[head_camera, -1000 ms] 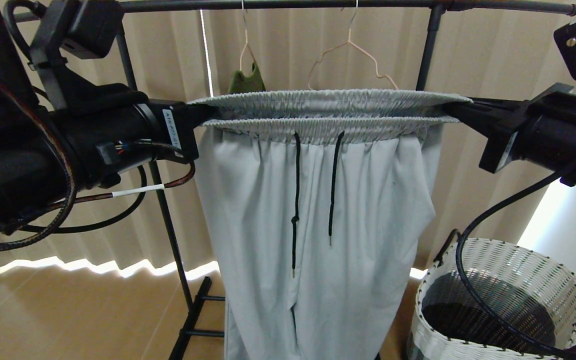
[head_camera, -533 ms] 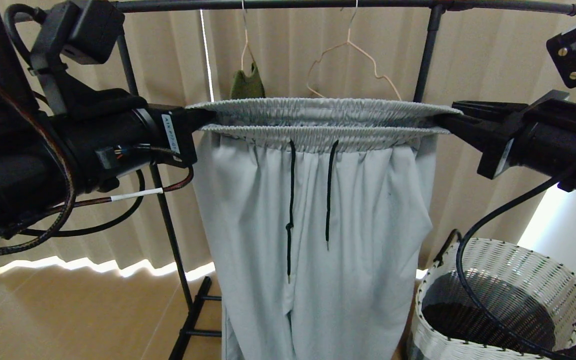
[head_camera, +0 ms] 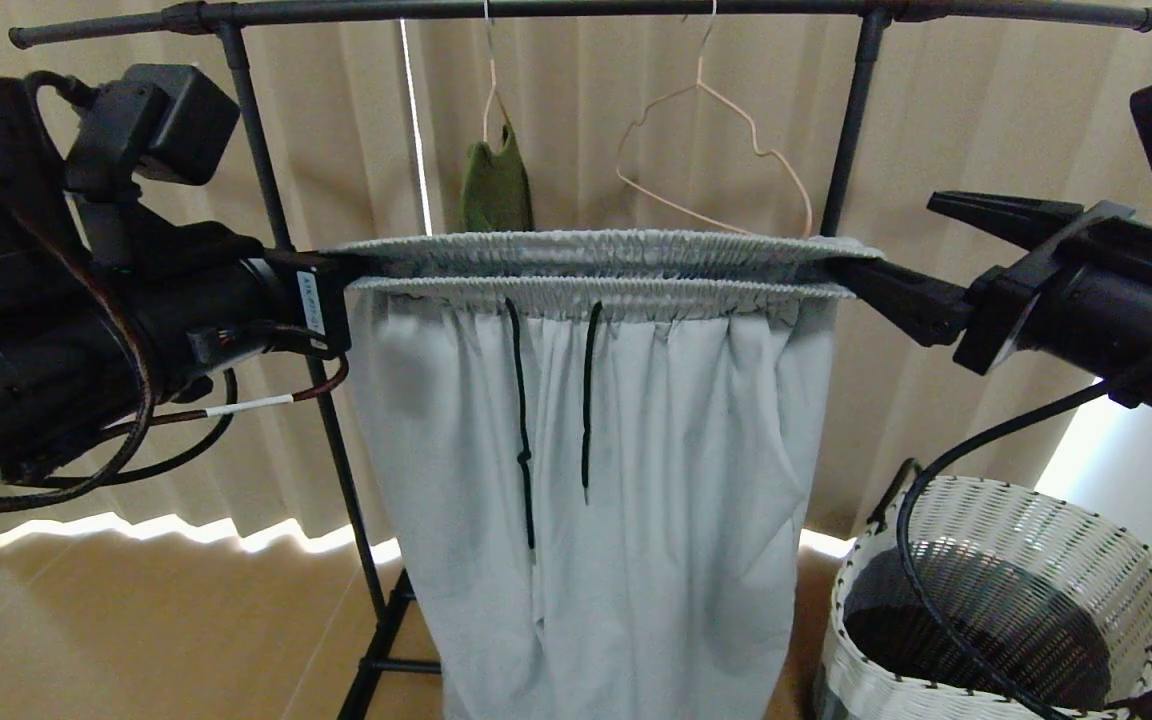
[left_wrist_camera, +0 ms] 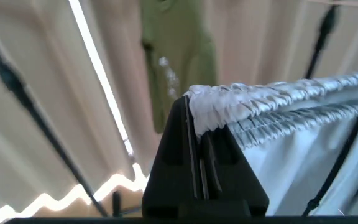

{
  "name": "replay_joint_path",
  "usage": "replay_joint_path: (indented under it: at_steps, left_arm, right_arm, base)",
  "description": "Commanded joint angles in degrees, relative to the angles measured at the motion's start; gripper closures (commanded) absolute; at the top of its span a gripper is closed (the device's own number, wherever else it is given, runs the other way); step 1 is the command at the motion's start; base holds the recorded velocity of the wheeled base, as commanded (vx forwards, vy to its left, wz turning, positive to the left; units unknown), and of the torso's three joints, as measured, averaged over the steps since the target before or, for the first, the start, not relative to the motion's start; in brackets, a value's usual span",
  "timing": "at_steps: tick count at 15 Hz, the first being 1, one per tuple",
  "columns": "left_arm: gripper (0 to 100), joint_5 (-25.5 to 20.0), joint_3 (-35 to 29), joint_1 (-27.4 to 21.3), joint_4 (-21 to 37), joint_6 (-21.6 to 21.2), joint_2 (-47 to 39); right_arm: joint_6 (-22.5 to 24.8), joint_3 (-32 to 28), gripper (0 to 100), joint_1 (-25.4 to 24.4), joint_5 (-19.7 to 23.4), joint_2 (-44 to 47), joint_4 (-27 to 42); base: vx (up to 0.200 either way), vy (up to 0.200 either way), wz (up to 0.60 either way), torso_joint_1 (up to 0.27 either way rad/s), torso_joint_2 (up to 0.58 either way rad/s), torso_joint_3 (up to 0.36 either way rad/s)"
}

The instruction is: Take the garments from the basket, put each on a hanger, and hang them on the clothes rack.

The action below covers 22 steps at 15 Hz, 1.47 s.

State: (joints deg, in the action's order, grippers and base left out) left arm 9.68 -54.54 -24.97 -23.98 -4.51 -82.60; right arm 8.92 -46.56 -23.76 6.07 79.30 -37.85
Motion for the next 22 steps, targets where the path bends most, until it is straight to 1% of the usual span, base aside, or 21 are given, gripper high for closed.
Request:
replay_joint_path:
  at_steps: [1, 4, 5, 7, 10, 13, 14, 15, 16, 17, 19, 22]
  left_arm:
    - [100, 0.2, 0.1, 1.7, 0.0, -0.1, -0.3]
    - [100, 1.3, 0.4, 4.6, 0.0, -0.5, -0.8]
    - [100, 1.2, 1.6, 5.8, -0.1, -0.3, -1.0]
    - [100, 1.2, 2.9, 6.7, -0.1, -0.2, -0.6]
    - [100, 1.2, 3.3, 7.6, -0.2, -0.1, -0.5]
    - [100, 1.2, 4.6, 7.7, -5.3, -0.1, -2.1]
    - [100, 1.1, 5.4, 7.4, -7.0, -0.1, -2.1]
    - [100, 0.9, 6.3, 6.0, -9.3, 0.0, -2.0]
    - [100, 0.9, 6.2, 5.4, -9.4, 0.0, -1.9]
    - [100, 1.0, 6.2, 4.8, -9.5, -0.1, -1.7]
    - [100, 1.1, 6.1, 4.8, -9.5, -0.4, -1.5]
    - [100, 1.2, 6.4, 5.4, -9.5, -0.3, -1.4]
  right_arm:
    - [-0.1, 1.2, 0, 0.0, 0.6, -0.3, -0.2]
    - [0.0, 1.5, 0, -0.1, 0.6, -0.5, -0.2]
    - [0.0, 1.6, 0, 0.0, 0.6, -0.5, -0.2]
    - [0.0, 2.1, 0, 0.0, 0.5, -0.5, -0.1]
    - [0.1, 2.4, 0, 0.1, 0.4, -0.6, -0.2]
    - [-0.5, 2.6, 0, 0.1, 1.0, -0.8, -0.2]
    - [-0.7, 2.9, 0, 0.0, 1.8, -0.8, -0.3]
    - [-1.1, 3.9, 0, -0.8, 4.5, -0.8, -0.3]
    - [-1.1, 4.2, 0, -1.3, 5.5, -0.9, -0.3]
    - [-1.4, 4.5, 0, -2.8, 8.6, -0.8, -1.3]
    - [-2.3, 5.3, 0, -3.3, 10.9, -0.5, -4.7]
    - [-2.1, 8.1, 0, -3.2, 13.8, -0.3, -8.4]
  base:
    - [0.000, 0.000, 0.00, 0.000, 0.00, 0.000]
    - [0.000, 0.000, 0.00, 0.000, 0.00, 0.000]
    - [0.000, 0.000, 0.00, 0.000, 0.00, 0.000]
    - [0.000, 0.000, 0.00, 0.000, 0.00, 0.000]
    - [0.000, 0.000, 0.00, 0.000, 0.00, 0.000]
    - [0.000, 0.000, 0.00, 0.000, 0.00, 0.000]
    - [0.000, 0.000, 0.00, 0.000, 0.00, 0.000]
    - [0.000, 0.000, 0.00, 0.000, 0.00, 0.000]
    - [0.000, 0.000, 0.00, 0.000, 0.00, 0.000]
    - [0.000, 0.000, 0.00, 0.000, 0.00, 0.000]
    - [0.000, 0.000, 0.00, 0.000, 0.00, 0.000]
    - [0.000, 0.000, 0.00, 0.000, 0.00, 0.000]
